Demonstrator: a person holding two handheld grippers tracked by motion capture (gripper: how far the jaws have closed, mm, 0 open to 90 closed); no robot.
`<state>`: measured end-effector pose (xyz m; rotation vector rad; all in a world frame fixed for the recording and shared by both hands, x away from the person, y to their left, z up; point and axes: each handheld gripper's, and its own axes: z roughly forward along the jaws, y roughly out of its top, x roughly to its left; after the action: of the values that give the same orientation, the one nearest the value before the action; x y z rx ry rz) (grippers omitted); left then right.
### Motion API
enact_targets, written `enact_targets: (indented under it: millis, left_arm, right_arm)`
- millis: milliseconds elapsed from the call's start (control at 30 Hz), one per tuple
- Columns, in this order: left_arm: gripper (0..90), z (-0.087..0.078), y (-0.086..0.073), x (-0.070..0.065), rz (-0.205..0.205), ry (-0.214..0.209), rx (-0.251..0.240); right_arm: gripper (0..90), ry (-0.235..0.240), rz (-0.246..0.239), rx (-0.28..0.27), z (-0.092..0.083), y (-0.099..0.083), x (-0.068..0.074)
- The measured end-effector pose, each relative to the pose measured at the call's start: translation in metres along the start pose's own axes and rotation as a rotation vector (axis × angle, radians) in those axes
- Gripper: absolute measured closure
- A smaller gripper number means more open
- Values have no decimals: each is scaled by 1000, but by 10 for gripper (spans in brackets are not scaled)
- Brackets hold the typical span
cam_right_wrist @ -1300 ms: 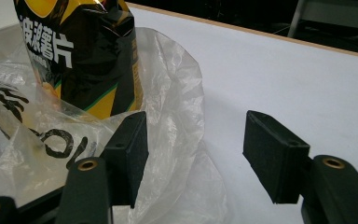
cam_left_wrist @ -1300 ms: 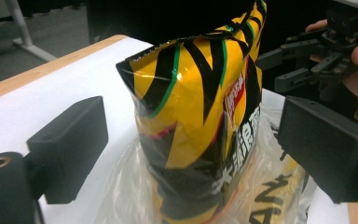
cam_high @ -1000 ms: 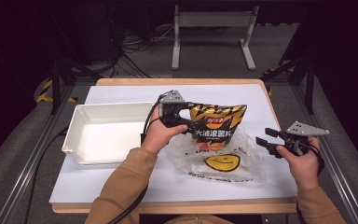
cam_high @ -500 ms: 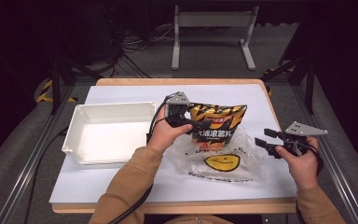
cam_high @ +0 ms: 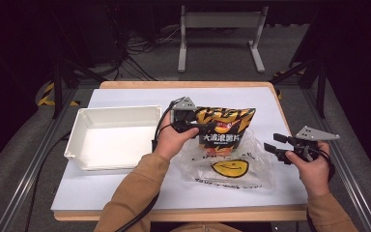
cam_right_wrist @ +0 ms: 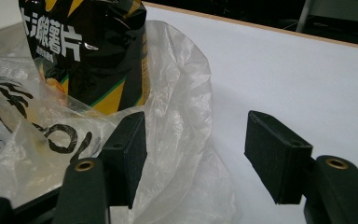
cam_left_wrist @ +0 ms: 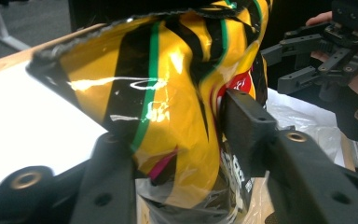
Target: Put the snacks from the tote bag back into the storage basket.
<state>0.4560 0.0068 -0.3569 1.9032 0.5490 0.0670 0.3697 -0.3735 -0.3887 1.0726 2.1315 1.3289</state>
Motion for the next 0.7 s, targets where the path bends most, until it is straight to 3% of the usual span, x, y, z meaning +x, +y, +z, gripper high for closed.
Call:
enact_targets:
  millis: [100, 200, 700]
  left_arm:
    - [703, 0, -1, -1, -4, 0, 3]
    - [738, 0, -1, -2, 2, -1, -1]
    - [822, -4, 11, -17, 1, -67, -59]
  right_arm:
    - [392, -1, -1, 5, 1, -1, 0]
    - [392, -1, 1, 2, 1, -1, 0]
    - [392, 7, 0, 5, 2, -1, 2]
